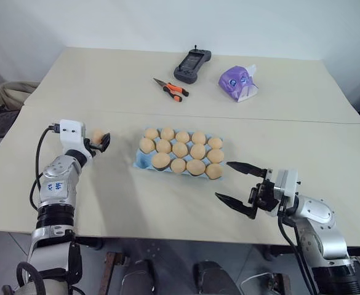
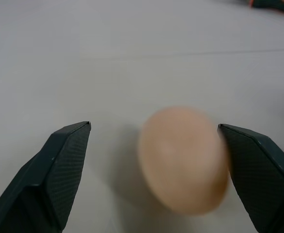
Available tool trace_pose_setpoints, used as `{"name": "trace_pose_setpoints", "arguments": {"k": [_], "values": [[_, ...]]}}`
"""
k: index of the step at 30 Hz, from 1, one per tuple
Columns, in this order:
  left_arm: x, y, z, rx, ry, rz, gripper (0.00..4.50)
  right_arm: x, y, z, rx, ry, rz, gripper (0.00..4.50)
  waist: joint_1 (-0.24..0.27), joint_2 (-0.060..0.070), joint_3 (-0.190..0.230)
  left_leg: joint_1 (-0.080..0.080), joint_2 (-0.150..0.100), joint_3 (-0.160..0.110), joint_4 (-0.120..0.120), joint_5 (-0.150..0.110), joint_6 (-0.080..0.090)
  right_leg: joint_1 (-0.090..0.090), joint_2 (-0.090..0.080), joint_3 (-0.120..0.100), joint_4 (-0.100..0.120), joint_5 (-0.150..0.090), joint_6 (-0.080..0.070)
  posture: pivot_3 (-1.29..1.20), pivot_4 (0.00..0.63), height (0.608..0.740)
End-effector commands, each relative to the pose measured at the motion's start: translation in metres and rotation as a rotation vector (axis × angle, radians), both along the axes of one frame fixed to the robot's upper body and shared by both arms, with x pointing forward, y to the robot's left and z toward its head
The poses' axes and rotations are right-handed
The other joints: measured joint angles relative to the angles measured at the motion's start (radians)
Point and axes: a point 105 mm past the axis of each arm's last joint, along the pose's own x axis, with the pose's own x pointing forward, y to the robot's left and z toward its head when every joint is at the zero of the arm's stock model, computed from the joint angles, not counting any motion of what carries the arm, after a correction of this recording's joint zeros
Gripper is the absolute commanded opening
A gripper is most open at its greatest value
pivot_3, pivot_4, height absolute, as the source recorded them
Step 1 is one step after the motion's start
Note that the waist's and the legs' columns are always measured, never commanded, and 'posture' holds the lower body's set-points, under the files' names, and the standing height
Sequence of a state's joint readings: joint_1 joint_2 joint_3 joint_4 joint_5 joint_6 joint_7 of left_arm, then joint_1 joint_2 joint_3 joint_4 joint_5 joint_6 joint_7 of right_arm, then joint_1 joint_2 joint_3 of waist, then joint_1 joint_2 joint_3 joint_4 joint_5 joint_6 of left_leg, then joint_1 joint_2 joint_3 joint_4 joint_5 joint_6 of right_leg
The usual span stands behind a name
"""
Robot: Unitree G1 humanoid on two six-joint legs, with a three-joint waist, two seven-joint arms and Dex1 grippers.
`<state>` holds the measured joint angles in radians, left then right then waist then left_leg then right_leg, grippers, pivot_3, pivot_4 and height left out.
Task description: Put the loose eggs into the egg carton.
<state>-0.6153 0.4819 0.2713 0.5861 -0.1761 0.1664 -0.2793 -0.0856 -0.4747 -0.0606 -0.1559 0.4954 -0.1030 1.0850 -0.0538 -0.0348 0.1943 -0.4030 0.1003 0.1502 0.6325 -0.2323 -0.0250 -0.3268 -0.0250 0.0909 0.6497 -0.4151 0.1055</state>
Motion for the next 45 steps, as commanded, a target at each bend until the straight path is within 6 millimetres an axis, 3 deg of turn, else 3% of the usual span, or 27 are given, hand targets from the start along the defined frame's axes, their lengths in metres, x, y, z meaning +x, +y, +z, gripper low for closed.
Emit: {"name": "trace_pose_setpoints", "arguments": {"k": [1, 8, 13, 19, 23, 31, 34, 37, 41, 45], "values": [[0.003, 0.000, 0.012, 0.005, -0.051, -0.011, 3.86, -0.003, 0.000, 0.007, 0.016, -0.038, -0.008, 4.50, 0.001, 0.000, 0.000, 0.000, 0.000, 0.000, 0.000, 0.000, 0.000, 0.000, 0.000, 0.000, 0.001, 0.000, 0.000, 0.00, 0.150, 0.740], [-0.001, -0.002, 0.014, 0.019, -0.086, -0.058, 1.65, 0.001, 0.002, 0.006, 0.018, -0.034, -0.014, 4.50, 0.001, 0.000, 0.000, 0.000, -0.001, 0.000, 0.003, 0.000, 0.001, 0.000, 0.000, 0.000, 0.005, 0.000, 0.000, 0.00, 0.150, 0.740], [-0.027, -0.017, 0.030, 0.088, -0.203, -0.283, 1.65, 0.002, -0.003, 0.005, 0.009, -0.033, -0.033, 4.50, -0.002, 0.000, 0.000, 0.000, -0.001, 0.000, 0.002, 0.000, 0.001, -0.001, 0.000, 0.000, 0.005, 0.000, 0.000, 0.00, 0.150, 0.740], [-0.064, -0.061, 0.037, 0.105, -0.239, -0.651, 1.65, 0.002, -0.013, 0.004, -0.003, -0.026, -0.067, 4.50, 0.006, 0.000, 0.000, 0.000, 0.000, 0.000, 0.001, 0.001, 0.000, 0.000, 0.000, -0.002, 0.004, -0.001, 0.000, 0.00, 0.150, 0.740], [-0.068, -0.087, 0.026, 0.105, -0.187, -0.768, 1.65, 0.000, -0.013, 0.002, -0.003, -0.021, -0.081, 4.50, 0.010, 0.000, 0.000, 0.000, -0.002, -0.001, 0.001, 0.001, 0.001, 0.002, -0.001, -0.002, 0.004, 0.000, 0.000, 0.00, 0.150, 0.740], [-0.065, -0.114, 0.007, 0.082, -0.126, -0.870, 1.65, -0.003, -0.013, -0.001, 0.003, -0.012, -0.101, 4.50, 0.007, 0.000, 0.000, 0.000, -0.001, -0.003, 0.000, 0.000, 0.001, 0.001, -0.001, -0.001, 0.003, 0.000, 0.000, 0.00, 0.150, 0.740], [-0.061, -0.117, 0.003, 0.099, -0.107, -0.873, 1.65, -0.004, -0.013, -0.002, 0.004, -0.011, -0.106, 4.50, 0.005, 0.000, 0.000, 0.000, -0.001, -0.002, 0.000, 0.000, 0.001, 0.000, 0.000, -0.001, 0.003, 0.000, 0.000, 0.00, 0.150, 0.740], [-0.056, -0.110, 0.003, 0.115, -0.099, -0.832, 2.36, -0.004, -0.014, -0.002, 0.005, -0.012, -0.110, 4.50, 0.001, 0.000, 0.000, 0.000, -0.001, -0.002, 0.000, 0.000, 0.001, 0.000, -0.001, -0.001, 0.003, 0.000, 0.000, 0.00, 0.150, 0.740], [-0.067, -0.093, 0.013, 0.132, -0.125, -0.823, 3.63, -0.005, -0.019, -0.002, 0.000, -0.012, -0.119, 4.50, -0.003, 0.000, 0.000, 0.000, -0.001, -0.002, 0.000, 0.000, 0.001, 0.000, -0.001, -0.001, 0.003, 0.000, 0.000, 0.00, 0.150, 0.740], [-0.086, -0.074, 0.020, 0.191, -0.117, -0.837, 3.63, -0.007, -0.030, -0.004, -0.025, -0.001, -0.133, 4.50, -0.003, 0.000, 0.000, 0.000, 0.001, -0.002, -0.001, 0.000, 0.001, 0.000, -0.001, -0.001, 0.003, 0.000, -0.001, 0.00, 0.150, 0.740]]}}
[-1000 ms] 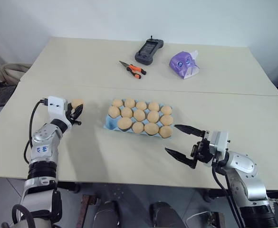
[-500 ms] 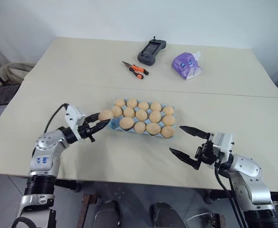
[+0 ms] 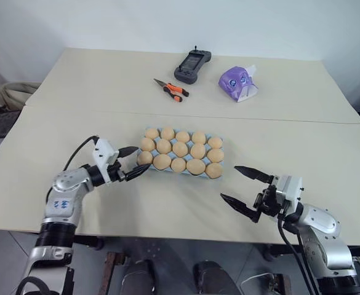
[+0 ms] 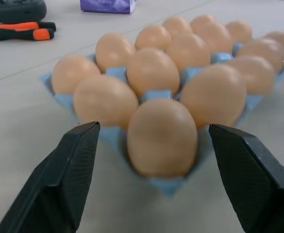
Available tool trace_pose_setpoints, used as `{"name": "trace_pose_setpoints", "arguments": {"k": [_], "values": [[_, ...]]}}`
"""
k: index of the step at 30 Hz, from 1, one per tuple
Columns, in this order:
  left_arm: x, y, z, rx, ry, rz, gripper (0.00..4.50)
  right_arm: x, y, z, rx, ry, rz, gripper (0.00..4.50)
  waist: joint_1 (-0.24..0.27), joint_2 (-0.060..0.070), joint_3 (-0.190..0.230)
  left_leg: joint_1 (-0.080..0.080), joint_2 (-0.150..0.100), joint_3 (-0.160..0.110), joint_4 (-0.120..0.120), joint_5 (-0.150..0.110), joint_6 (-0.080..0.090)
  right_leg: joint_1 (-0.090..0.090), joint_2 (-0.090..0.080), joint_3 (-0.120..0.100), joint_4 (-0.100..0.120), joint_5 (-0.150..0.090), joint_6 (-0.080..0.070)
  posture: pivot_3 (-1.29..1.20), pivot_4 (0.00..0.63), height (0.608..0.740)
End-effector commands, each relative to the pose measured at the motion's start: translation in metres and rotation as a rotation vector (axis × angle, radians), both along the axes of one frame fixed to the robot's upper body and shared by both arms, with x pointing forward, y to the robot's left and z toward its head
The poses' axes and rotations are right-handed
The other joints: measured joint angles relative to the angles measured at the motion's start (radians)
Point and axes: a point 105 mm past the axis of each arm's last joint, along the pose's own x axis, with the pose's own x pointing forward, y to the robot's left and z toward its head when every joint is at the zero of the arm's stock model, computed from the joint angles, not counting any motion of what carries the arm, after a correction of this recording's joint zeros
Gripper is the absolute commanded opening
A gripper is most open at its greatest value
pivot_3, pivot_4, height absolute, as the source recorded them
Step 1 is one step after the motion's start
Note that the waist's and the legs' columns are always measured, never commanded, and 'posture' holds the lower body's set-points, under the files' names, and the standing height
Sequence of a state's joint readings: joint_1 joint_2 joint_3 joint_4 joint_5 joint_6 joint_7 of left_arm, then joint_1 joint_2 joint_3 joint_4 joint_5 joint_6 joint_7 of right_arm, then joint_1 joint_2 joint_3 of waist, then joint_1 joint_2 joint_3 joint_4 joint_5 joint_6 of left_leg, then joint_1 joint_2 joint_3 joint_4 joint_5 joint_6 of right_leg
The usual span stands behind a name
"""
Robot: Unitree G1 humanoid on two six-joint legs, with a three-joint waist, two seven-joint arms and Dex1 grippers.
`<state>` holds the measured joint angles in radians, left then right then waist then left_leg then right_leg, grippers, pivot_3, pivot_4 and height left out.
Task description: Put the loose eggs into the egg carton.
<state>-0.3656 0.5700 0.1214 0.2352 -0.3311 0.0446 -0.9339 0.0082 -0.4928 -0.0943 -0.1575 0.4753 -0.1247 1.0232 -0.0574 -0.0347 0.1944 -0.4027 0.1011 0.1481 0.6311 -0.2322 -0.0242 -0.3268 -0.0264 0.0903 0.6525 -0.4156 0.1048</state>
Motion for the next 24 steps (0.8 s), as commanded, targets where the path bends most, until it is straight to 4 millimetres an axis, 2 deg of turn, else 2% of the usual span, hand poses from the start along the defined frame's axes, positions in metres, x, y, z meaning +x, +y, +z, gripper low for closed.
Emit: {"name": "trace_pose_setpoints", "arguments": {"k": [1, 7, 11, 17, 21, 24], "values": [[-0.016, 0.018, 0.020, 0.035, -0.062, -0.008, 3.63, -0.003, -0.015, 0.011, -0.022, -0.048, -0.018, 4.50, 0.001, 0.000, 0.000, 0.000, 0.000, 0.000, 0.000, 0.000, 0.000, 0.000, 0.000, 0.000, 0.000, 0.000, 0.000, 0.00, 0.150, 0.740], [-0.046, 0.054, 0.015, 0.137, -0.018, 0.038, 3.63, -0.003, -0.044, 0.014, -0.066, -0.003, -0.031, 4.50, 0.001, 0.000, 0.000, 0.001, -0.001, 0.000, -0.001, -0.001, 0.001, 0.001, -0.003, -0.001, -0.001, 0.000, -0.001, 0.00, 0.150, 0.740], [-0.063, 0.066, 0.005, 0.157, 0.034, 0.069, 3.63, 0.001, -0.056, 0.012, -0.079, 0.012, -0.041, 4.50, 0.001, 0.000, 0.000, 0.001, 0.000, -0.001, -0.003, -0.002, 0.001, 0.002, -0.005, -0.001, -0.003, 0.000, -0.001, 0.00, 0.150, 0.740], [-0.073, 0.062, 0.002, 0.137, 0.035, 0.103, 3.63, 0.009, -0.057, 0.007, -0.082, 0.010, -0.045, 4.50, 0.001, 0.001, 0.000, 0.000, 0.000, -0.001, -0.004, -0.003, 0.002, 0.002, -0.005, -0.002, -0.007, 0.000, -0.002, 0.00, 0.150, 0.740], [-0.082, 0.052, -0.003, 0.129, 0.054, 0.083, 3.63, 0.016, -0.058, 0.009, -0.077, -0.002, -0.058, 4.50, 0.000, 0.001, 0.000, 0.000, 0.000, 0.000, -0.003, -0.004, 0.001, 0.003, -0.005, -0.001, -0.009, 0.000, -0.002, 0.00, 0.150, 0.740], [-0.081, 0.051, -0.005, 0.159, 0.027, 0.105, 3.63, 0.019, -0.059, 0.009, -0.076, -0.004, -0.060, 4.50, 0.000, 0.001, 0.000, 0.000, 0.000, 0.000, -0.003, -0.005, 0.000, 0.003, -0.005, -0.001, -0.009, -0.001, -0.002, 0.00, 0.150, 0.740]]}}
